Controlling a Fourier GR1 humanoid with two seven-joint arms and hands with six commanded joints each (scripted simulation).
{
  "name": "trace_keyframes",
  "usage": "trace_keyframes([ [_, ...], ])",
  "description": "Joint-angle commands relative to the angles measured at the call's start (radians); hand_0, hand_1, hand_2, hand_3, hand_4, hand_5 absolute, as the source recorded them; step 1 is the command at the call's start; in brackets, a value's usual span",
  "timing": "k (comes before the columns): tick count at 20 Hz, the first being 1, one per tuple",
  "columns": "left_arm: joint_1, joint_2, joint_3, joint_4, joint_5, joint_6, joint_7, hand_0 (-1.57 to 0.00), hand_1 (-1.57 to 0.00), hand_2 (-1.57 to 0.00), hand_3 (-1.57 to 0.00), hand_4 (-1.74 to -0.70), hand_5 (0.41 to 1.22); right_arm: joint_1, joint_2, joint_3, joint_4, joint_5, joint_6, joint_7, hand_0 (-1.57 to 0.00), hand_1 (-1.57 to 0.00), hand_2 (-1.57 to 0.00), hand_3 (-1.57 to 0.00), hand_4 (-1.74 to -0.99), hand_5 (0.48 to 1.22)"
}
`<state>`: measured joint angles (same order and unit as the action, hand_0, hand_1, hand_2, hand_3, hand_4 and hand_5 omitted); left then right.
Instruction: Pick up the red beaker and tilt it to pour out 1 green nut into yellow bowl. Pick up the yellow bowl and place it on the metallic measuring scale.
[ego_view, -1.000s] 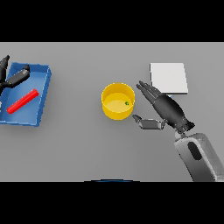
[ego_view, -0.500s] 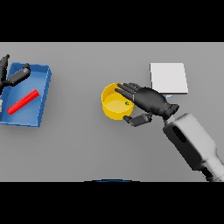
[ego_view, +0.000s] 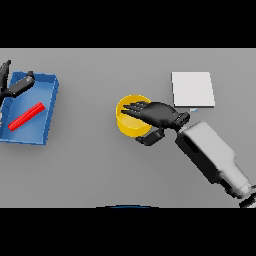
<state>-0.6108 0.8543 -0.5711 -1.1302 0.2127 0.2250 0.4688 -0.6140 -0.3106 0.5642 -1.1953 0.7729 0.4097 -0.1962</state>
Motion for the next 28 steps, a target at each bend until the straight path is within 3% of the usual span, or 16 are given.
trace_keyframes([
  [1, 0.001, 0.004, 0.000, 0.000, -0.001, -0.002, -0.002, 0.00, 0.00, 0.00, 0.00, -0.80, 0.734, -0.012, 0.004, 0.006, 0.025, 0.007, -0.002, -0.004, 0.00, 0.00, 0.00, 0.00, -1.270, 0.678],
  [7, 0.014, 0.018, 0.001, -0.027, 0.003, 0.005, 0.011, 0.00, 0.00, 0.00, 0.00, -0.80, 0.736, -0.064, 0.025, 0.043, 0.083, 0.029, 0.055, 0.021, 0.00, 0.00, 0.00, 0.00, -1.306, 0.681],
  [10, 0.016, 0.031, 0.007, -0.025, 0.005, -0.002, 0.005, 0.00, 0.00, 0.00, 0.00, -0.79, 0.731, -0.069, 0.024, 0.062, 0.098, 0.042, 0.062, 0.012, 0.00, 0.00, 0.00, 0.00, -1.304, 0.713],
  [13, 0.011, 0.023, 0.009, -0.012, 0.007, -0.008, -0.014, 0.00, 0.00, 0.00, 0.00, -0.79, 0.725, -0.067, 0.037, 0.072, 0.107, 0.058, 0.061, 0.052, -0.02, -0.04, -0.07, -0.09, -1.339, 0.784],
  [15, 0.012, 0.021, 0.007, -0.015, 0.008, -0.008, -0.010, 0.00, 0.00, 0.00, 0.00, -0.79, 0.722, -0.070, 0.032, 0.081, 0.101, 0.066, 0.066, 0.046, -0.26, -0.24, -0.23, -0.25, -1.387, 0.900],
  [17, 0.016, 0.026, 0.008, -0.032, 0.011, -0.002, 0.003, 0.00, 0.00, 0.00, 0.00, -0.80, 0.725, -0.073, 0.029, 0.086, 0.103, 0.064, 0.082, 0.043, -0.72, -0.66, -0.62, -0.47, -1.488, 1.016],
  [20, 0.015, 0.024, 0.007, -0.024, 0.008, 0.004, 0.016, 0.00, 0.00, 0.00, 0.00, -0.80, 0.728, -0.094, 0.023, 0.085, 0.121, 0.041, 0.133, 0.023, -1.14, -1.11, -1.09, -0.87, -1.604, 1.116],
  [22, 0.020, 0.037, 0.010, -0.038, 0.011, -0.001, 0.007, 0.00, 0.00, 0.00, 0.00, -0.80, 0.727, -0.094, 0.020, 0.087, 0.107, 0.031, 0.153, 0.036, -1.29, -1.27, -1.26, -1.02, -1.649, 1.154],
  [24, 0.031, 0.045, 0.015, -0.049, 0.018, -0.003, -0.007, 0.00, 0.00, 0.00, 0.00, -0.80, 0.725, -0.090, 0.004, 0.089, 0.097, 0.023, 0.149, 0.015, -1.39, -1.38, -1.31, -1.14, -1.682, 1.178],
  [28, 0.020, 0.034, 0.012, -0.052, 0.018, 0.002, 0.005, 0.00, 0.00, 0.00, 0.00, -0.81, 0.725, -0.089, -0.006, 0.083, 0.069, 0.011, 0.160, 0.041, -1.50, -1.49, -1.45, -1.18, -1.717, 1.203],
])
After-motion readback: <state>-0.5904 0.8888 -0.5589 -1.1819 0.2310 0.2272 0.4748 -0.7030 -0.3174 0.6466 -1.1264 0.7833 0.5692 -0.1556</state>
